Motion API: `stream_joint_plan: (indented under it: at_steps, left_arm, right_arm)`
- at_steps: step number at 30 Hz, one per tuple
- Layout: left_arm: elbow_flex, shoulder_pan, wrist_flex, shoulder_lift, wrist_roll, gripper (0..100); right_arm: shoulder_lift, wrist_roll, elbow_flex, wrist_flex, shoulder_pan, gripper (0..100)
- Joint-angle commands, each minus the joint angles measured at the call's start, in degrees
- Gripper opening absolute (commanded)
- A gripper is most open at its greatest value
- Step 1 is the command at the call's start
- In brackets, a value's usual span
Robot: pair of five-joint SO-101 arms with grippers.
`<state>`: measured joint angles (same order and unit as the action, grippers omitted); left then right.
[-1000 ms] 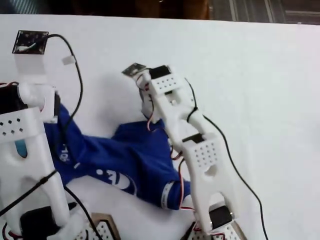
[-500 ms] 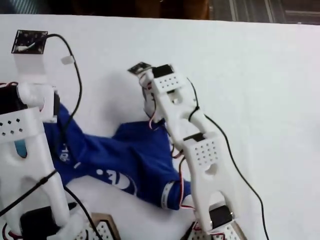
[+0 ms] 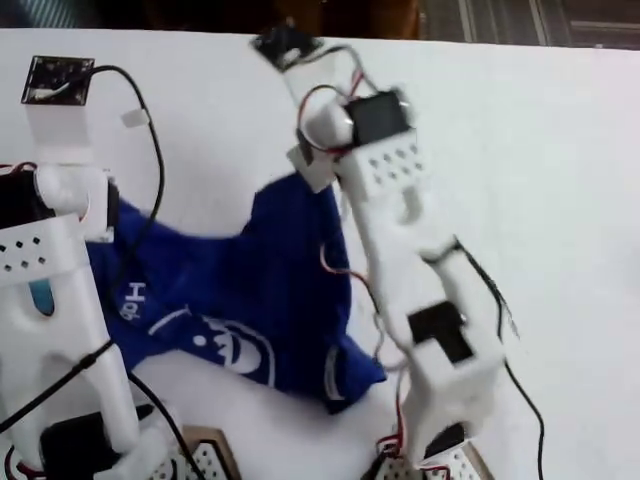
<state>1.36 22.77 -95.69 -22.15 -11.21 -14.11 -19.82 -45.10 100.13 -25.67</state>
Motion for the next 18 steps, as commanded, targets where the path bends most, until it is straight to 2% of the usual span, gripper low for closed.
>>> stream_joint_plan:
  at_steps: [1,13,18]
  left_arm:
    - [5.05,1.85,0.18,-1.85,2.02,3]
    - [19.38,2.55,-6.33,-2.11,2.55,3]
    - [21.67,1.05,-6.24,-9.14,2.55,3]
  right_arm:
    - [11.3,0.26,-2.11,1.27,0.57,1.9]
    - [34.95,0.44,-2.2,1.27,0.66,1.9]
    - [41.8,0.44,-2.2,1.27,0.66,1.9]
